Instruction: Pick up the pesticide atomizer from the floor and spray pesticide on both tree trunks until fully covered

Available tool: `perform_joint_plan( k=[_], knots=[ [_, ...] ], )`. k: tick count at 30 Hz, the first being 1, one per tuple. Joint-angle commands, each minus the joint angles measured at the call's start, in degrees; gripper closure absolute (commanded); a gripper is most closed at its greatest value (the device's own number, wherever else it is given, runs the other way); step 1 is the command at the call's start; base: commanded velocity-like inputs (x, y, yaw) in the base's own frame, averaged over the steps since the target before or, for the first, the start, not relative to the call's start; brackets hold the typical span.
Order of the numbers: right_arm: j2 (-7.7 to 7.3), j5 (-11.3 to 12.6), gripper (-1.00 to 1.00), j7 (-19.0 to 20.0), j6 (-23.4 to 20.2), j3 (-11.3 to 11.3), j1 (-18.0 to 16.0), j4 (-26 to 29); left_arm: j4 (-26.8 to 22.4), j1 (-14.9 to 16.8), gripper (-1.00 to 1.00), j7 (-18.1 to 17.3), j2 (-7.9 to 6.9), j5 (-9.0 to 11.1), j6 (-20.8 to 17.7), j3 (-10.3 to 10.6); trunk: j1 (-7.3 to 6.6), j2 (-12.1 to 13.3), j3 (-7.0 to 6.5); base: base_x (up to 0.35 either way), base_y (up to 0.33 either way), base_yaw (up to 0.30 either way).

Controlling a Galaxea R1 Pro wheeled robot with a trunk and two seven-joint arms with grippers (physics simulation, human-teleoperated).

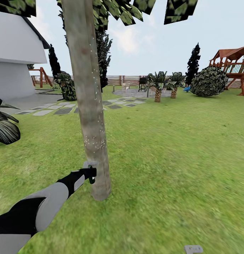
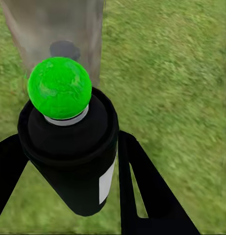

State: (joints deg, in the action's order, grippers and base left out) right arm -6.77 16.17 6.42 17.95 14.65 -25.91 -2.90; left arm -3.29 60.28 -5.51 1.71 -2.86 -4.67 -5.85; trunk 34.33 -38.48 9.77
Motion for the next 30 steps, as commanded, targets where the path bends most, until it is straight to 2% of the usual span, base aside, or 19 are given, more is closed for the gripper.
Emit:
perform_joint_plan(
  k=[1,3,4,5,7,11,17,20,24,30],
  knots=[
    [0.00,0.7,-1.00,0.4,0.4,0.3,-0.1,-0.3,-4.2,0.0,1.00,-0.2,0.68,-0.4,-5.7,-0.3,0.02,-0.1,0.10,0.000,0.000,0.000],
    [0.00,0.7,-1.00,0.2,0.3,0.3,-0.1,-0.3,-13.4,0.0,1.00,-0.2,1.15,-0.4,-16.2,-0.3,0.02,-0.1,0.10,0.000,0.000,0.000],
    [0.00,0.7,-1.00,0.2,0.3,0.3,-0.1,-0.3,-16.1,0.0,1.00,-0.2,1.23,-0.3,-18.7,-0.2,0.02,-0.1,0.10,0.000,0.000,0.000],
    [0.00,0.7,-1.00,0.1,0.3,0.3,-0.1,-0.3,-17.3,0.0,1.00,-0.2,1.26,-0.3,-19.9,-0.2,0.02,-0.1,0.10,0.000,0.000,0.000],
    [0.00,0.6,-1.00,0.1,0.3,0.3,-0.1,-0.3,-22.5,0.0,1.00,-0.2,1.33,-0.3,-24.9,-0.2,0.02,-0.1,0.10,0.000,0.000,0.000],
    [-0.05,0.6,-1.00,0.1,0.3,0.3,-0.1,-0.3,-29.7,0.0,1.00,-0.2,1.43,-0.4,-29.8,-0.1,0.02,-0.1,0.10,0.000,0.000,0.000],
    [-0.03,0.6,-1.00,0.0,0.3,0.3,-0.1,-0.3,-43.6,0.1,1.00,-0.2,1.54,-0.4,-43.6,-0.1,0.02,-0.1,0.10,0.000,0.000,0.000],
    [-0.04,0.6,-1.00,0.0,0.3,0.3,-0.1,-0.3,-45.6,1.0,1.00,-0.2,1.54,-0.5,-46.8,-0.1,0.02,-0.1,0.10,0.000,0.000,0.000],
    [-0.01,0.6,-1.00,0.0,0.3,0.3,-0.1,-0.3,-46.0,5.2,1.00,-0.1,1.83,-0.5,-50.7,-0.1,0.02,-0.1,0.10,0.000,0.000,0.000],
    [0.00,0.6,-1.00,0.0,0.3,0.3,-0.1,-0.3,-45.6,11.9,1.00,-0.2,1.89,-0.6,-51.6,-0.1,0.02,-0.1,0.10,0.000,0.000,0.000]
  ],
)
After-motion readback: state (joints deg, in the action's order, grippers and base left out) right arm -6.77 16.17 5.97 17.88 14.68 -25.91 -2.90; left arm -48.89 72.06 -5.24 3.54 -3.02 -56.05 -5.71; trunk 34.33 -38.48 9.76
